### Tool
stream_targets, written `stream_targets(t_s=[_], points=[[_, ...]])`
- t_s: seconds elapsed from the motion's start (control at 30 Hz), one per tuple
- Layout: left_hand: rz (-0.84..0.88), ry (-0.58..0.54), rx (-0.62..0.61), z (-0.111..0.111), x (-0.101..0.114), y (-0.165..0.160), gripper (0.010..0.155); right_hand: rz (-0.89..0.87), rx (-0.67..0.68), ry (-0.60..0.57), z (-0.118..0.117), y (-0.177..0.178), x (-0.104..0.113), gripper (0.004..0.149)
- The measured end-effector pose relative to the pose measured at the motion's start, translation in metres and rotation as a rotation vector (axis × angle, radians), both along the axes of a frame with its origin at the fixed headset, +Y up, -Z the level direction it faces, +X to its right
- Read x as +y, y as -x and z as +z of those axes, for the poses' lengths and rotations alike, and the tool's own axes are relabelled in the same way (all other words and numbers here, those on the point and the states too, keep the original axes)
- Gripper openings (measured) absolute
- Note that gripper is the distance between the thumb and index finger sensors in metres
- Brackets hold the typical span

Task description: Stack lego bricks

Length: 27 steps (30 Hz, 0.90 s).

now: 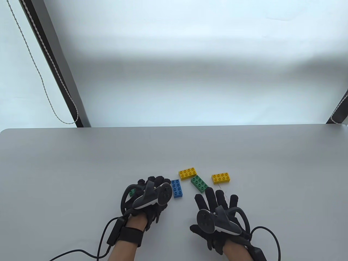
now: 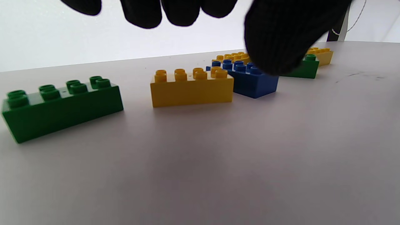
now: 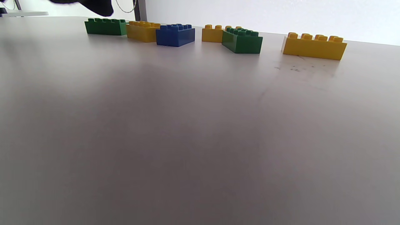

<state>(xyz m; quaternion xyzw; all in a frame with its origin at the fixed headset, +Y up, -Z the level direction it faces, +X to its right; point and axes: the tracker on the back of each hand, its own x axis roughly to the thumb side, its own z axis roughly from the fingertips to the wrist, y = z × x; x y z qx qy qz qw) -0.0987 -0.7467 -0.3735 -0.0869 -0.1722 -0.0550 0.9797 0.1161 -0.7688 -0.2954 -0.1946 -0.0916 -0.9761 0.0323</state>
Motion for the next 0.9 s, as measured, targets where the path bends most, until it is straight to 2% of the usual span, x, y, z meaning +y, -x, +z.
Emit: stream_targets(t_s=[0.4,0.63,0.9], points=[[-0.051,0.026,0.047,-0.026,-0.013,-0.009,0.068,-0.017,0.001,0.032,-0.002,-0.002,0.000,0.098],[-0.079,0.051,0.058,-0.030,-0.025,-0.013,0.066,-0.021,0.004,0.047,-0.003,-0.002,0.001,0.098],[-0.132,0.026,0.050,-0.032,-0.028,-0.022,0.063,-0.022,0.004,0.060,-0.003,-0.002,0.001,0.098]])
